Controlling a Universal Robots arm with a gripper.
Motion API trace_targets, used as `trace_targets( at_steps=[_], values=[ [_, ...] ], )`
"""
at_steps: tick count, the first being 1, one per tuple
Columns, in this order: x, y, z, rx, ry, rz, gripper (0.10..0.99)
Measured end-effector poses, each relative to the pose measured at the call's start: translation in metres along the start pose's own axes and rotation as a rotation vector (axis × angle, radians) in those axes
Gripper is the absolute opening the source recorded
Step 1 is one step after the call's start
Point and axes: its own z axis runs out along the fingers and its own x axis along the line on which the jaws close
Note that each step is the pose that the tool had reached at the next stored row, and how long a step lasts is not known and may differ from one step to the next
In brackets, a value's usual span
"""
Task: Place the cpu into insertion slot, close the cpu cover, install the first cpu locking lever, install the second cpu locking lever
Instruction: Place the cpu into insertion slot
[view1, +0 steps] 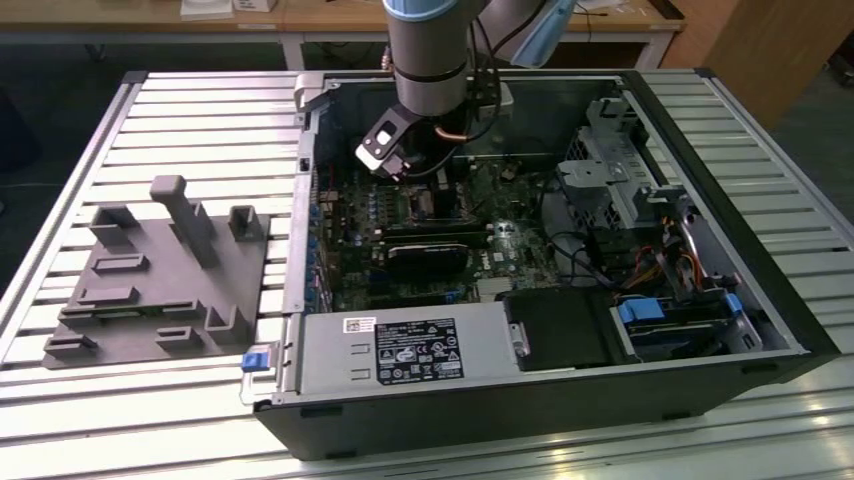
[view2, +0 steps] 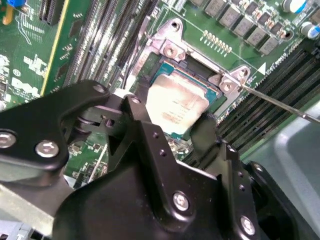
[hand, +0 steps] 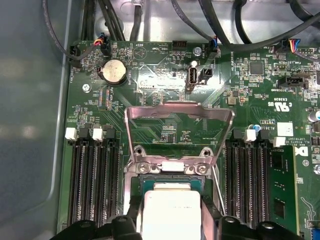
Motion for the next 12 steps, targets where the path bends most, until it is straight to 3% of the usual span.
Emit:
trace_targets(
  at_steps=[1,7,12],
  values=[
    [0.0,0.0,-0.0001,0.0,-0.0003,0.0,0.616],
    [-0.0002,0.0,-0.0015,0.001,-0.0013,0.0,0.616],
    [0.0,0.0014,-0.0128,0.0,-0.0009,0.0,0.616]
  ],
)
